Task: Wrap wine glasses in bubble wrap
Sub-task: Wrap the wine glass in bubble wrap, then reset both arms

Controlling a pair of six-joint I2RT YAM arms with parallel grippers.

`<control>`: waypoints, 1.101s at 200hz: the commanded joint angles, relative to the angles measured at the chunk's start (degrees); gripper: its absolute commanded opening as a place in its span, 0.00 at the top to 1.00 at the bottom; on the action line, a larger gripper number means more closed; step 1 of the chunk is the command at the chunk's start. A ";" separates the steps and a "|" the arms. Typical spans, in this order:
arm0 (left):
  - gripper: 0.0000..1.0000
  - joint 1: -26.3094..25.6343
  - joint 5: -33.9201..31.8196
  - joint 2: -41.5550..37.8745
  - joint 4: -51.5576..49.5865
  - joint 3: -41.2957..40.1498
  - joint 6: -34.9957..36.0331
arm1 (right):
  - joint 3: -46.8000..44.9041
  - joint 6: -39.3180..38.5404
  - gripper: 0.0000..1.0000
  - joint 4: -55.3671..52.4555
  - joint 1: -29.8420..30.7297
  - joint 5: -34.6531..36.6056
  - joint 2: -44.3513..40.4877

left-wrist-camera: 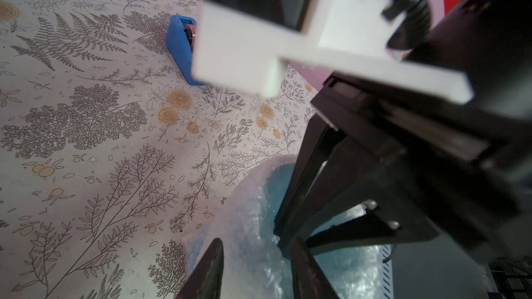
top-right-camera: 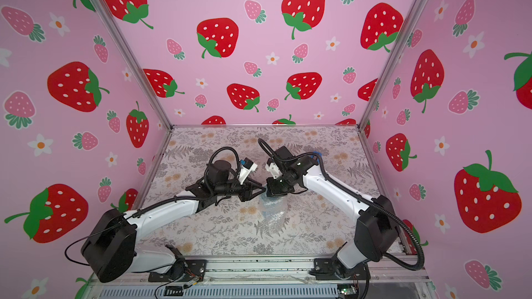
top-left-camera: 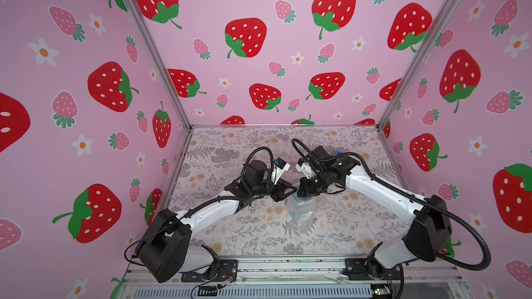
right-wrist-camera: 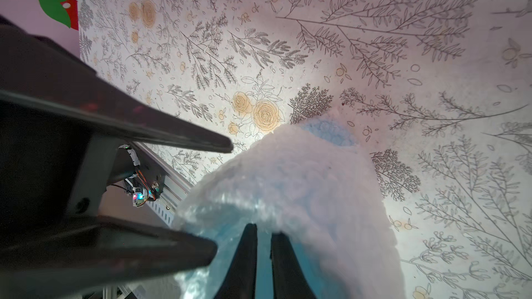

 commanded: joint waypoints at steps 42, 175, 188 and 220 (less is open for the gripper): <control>0.53 0.08 -0.07 -0.97 -3.39 3.71 0.96 | 5.93 -3.57 0.80 -6.16 -1.92 4.69 -6.49; 0.40 0.71 -7.94 -5.45 -14.31 13.64 3.33 | 0.04 -8.05 0.71 5.91 -11.07 12.30 -14.21; 0.39 1.80 -11.25 -6.21 -15.28 15.01 3.29 | -3.49 -7.37 0.61 10.35 -15.11 14.07 -17.65; 0.35 5.59 -20.02 -9.81 -11.61 13.48 3.84 | -10.85 -10.25 0.27 18.17 -22.30 25.88 -24.48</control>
